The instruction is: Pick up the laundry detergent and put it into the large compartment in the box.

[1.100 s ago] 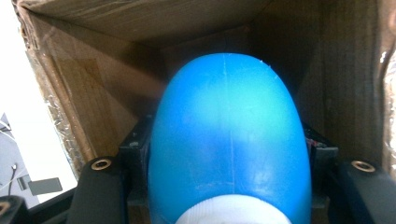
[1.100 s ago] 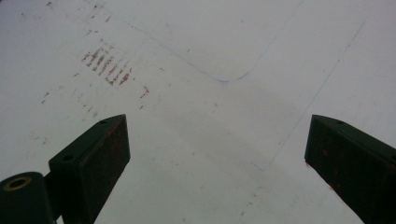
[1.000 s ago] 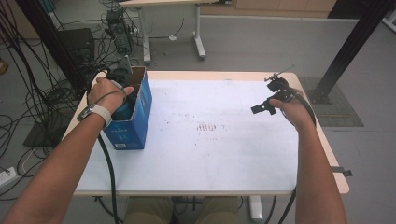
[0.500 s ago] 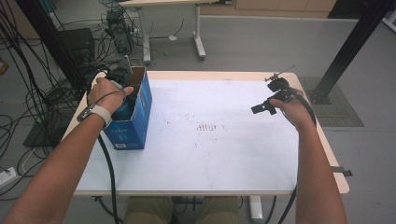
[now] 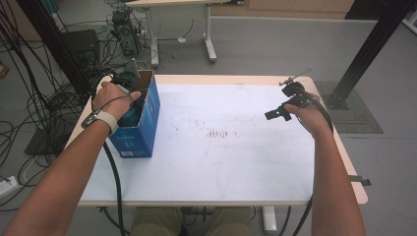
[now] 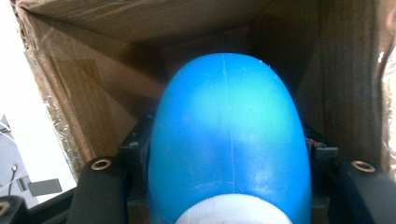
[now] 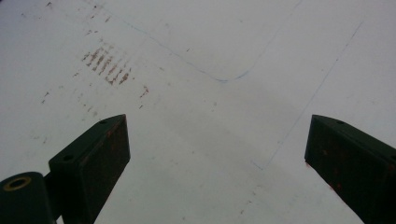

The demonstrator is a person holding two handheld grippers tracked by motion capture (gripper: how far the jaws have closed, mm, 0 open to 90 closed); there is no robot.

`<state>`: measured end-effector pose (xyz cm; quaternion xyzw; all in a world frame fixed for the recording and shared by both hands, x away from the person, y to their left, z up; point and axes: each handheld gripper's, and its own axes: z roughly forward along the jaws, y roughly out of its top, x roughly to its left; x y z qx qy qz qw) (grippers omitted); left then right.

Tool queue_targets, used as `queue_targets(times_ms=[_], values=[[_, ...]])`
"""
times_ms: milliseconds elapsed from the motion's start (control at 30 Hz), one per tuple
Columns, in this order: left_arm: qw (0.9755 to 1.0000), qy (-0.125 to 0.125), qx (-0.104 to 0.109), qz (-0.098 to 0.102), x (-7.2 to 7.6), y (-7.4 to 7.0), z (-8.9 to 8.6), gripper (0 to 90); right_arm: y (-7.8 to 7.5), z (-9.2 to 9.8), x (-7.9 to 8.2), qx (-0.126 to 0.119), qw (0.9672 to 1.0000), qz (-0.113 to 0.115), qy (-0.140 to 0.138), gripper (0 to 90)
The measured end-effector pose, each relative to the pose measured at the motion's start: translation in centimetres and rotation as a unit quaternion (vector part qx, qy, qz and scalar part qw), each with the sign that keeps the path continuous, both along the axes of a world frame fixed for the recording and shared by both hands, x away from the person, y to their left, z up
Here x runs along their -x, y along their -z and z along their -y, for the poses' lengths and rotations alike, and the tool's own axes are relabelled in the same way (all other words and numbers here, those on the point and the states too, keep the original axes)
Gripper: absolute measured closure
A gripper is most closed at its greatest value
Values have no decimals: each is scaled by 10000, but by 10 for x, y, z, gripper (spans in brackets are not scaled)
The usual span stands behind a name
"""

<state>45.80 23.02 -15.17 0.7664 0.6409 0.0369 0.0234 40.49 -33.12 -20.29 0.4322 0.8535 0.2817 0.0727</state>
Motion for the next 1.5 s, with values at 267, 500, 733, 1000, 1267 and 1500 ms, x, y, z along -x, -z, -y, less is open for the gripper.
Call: queue_targets(times_ms=[267, 500, 733, 1000, 1267, 1500], values=[[10000, -2, 2, 4, 0, 0, 0, 376, 0, 1, 0, -11, 10000, 4, 1, 67], [10000, -3, 1, 8, 0, 0, 0, 376, 0, 0, 0, -4, 10000, 2, 0, 67], [10000, 6, 8, 22, 1, 0, 0, 376, 0, 0, 0, 2, 10000, -1, -6, 67], [10000, 14, 15, 42, 2, 0, 0, 375, 1, -1, 0, -8, 10000, -15, -12, 67], [10000, 12, 41, 42, 2, 0, -1, 373, 0, 0, 0, -8, 10000, -7, 2, 67], [10000, 4, 50, 22, 1, -1, -1, 361, 0, 0, 1, -7, 10000, -17, 5, 66]])
